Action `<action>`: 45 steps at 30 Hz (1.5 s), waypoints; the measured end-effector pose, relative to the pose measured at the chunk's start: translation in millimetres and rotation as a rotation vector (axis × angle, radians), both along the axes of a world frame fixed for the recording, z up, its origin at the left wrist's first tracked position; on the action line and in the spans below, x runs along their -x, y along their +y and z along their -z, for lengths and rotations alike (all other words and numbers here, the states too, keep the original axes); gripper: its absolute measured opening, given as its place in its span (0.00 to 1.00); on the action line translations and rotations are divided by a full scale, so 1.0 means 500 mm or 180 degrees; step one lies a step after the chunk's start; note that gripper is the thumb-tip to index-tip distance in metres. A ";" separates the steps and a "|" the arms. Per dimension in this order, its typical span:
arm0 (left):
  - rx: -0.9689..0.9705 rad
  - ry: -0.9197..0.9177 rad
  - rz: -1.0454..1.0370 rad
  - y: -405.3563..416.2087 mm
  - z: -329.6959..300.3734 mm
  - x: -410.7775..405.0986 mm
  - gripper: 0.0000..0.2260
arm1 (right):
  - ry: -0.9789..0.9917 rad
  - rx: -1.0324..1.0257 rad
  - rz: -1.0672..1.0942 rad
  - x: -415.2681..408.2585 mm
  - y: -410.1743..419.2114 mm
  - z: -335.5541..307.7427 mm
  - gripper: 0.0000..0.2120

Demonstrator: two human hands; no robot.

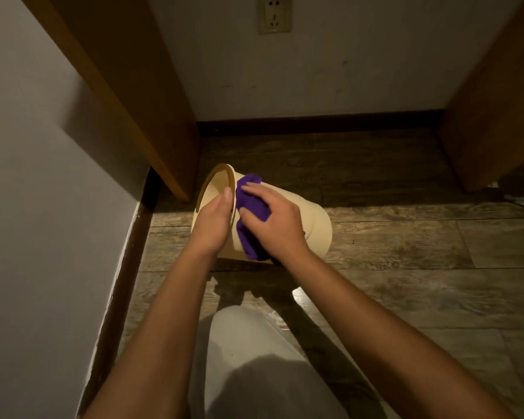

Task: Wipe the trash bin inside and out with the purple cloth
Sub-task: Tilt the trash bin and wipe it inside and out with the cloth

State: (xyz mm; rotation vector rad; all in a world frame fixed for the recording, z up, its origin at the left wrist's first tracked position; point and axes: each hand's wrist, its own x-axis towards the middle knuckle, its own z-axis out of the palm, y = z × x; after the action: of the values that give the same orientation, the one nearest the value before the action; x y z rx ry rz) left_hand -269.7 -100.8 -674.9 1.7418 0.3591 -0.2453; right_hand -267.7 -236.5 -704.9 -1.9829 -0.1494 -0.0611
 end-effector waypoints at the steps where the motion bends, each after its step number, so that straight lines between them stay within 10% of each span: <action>1: 0.0116 0.0072 -0.0071 0.001 0.002 -0.004 0.20 | -0.0148 0.0091 -0.0045 0.012 0.005 0.007 0.22; 9: 0.0695 0.0474 -0.0768 0.017 0.020 -0.016 0.22 | -0.0660 0.1014 -0.0848 0.098 -0.033 0.098 0.26; 14: 0.0778 0.0669 -0.1067 0.023 0.026 -0.013 0.18 | -0.0233 0.1417 -0.0186 0.081 -0.132 0.101 0.22; 22: 0.0460 0.0356 0.0102 0.022 0.039 0.023 0.32 | 0.0185 0.0343 0.1196 -0.011 -0.196 0.036 0.17; 33: 0.0269 0.0185 0.0230 0.016 0.033 0.019 0.27 | -0.0229 -0.0523 0.0551 -0.071 -0.032 -0.099 0.13; 45: 0.0169 0.0164 0.0289 0.050 0.034 0.035 0.29 | -0.0435 0.0762 0.0642 -0.039 0.017 0.061 0.16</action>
State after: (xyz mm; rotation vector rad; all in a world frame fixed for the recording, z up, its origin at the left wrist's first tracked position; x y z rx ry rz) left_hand -287.4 -75.6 -692.1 1.7038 0.3086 -0.3625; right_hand -248.4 -228.2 -735.6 -2.2280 -0.0457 -0.3228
